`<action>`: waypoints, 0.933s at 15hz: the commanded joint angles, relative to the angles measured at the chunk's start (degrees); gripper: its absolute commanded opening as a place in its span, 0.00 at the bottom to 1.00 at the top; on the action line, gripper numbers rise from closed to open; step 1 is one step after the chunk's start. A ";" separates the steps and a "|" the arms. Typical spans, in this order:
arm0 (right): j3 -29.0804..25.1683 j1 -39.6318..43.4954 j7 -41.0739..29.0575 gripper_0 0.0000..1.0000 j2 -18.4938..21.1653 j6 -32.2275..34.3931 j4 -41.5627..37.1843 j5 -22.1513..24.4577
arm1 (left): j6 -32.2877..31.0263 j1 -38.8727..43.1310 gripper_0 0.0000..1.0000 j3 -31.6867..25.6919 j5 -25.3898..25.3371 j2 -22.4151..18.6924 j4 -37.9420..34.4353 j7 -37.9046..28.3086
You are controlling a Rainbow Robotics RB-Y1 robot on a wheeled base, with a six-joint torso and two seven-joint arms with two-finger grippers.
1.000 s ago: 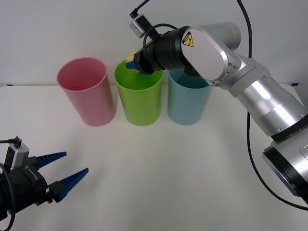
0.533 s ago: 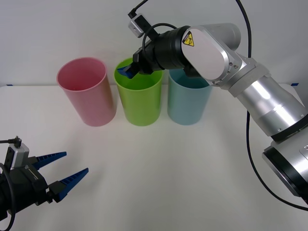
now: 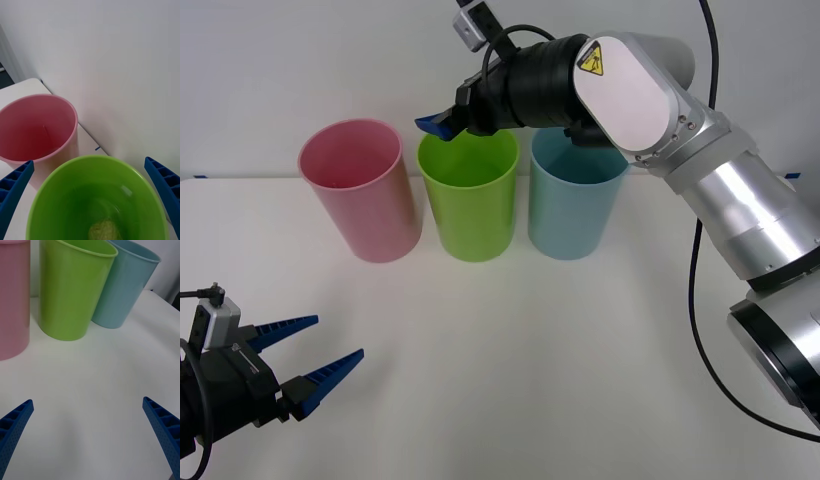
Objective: Put cans in the blue bin and PET bottles in the pink bin and trash in the green bin.
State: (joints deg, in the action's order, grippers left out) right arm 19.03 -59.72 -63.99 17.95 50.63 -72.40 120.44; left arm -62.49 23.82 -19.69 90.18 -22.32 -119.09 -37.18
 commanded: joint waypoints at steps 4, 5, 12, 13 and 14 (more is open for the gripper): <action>-4.18 13.23 1.94 1.00 8.59 0.08 -19.27 -11.11 | 0.00 0.00 1.00 0.00 0.00 0.00 0.00 0.00; -5.23 15.86 2.29 1.00 9.91 0.08 -22.52 -12.51 | 0.00 0.00 1.00 0.00 0.00 0.00 0.00 0.00; -22.55 36.17 13.19 1.00 9.38 13.53 -39.83 -21.22 | 0.00 0.00 1.00 0.00 0.00 0.00 0.00 0.00; -24.13 38.80 15.91 1.00 9.38 14.15 -40.63 -23.24 | 0.00 0.00 1.00 0.00 0.00 0.00 0.00 0.00; -25.27 41.44 18.20 1.00 9.38 14.41 -41.68 -24.38 | 0.00 0.00 1.00 0.00 0.00 0.00 0.00 0.00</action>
State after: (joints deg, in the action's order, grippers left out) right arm -5.33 -20.20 -47.51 27.34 64.77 -113.33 97.04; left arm -62.49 23.82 -19.69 90.18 -22.32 -119.09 -37.18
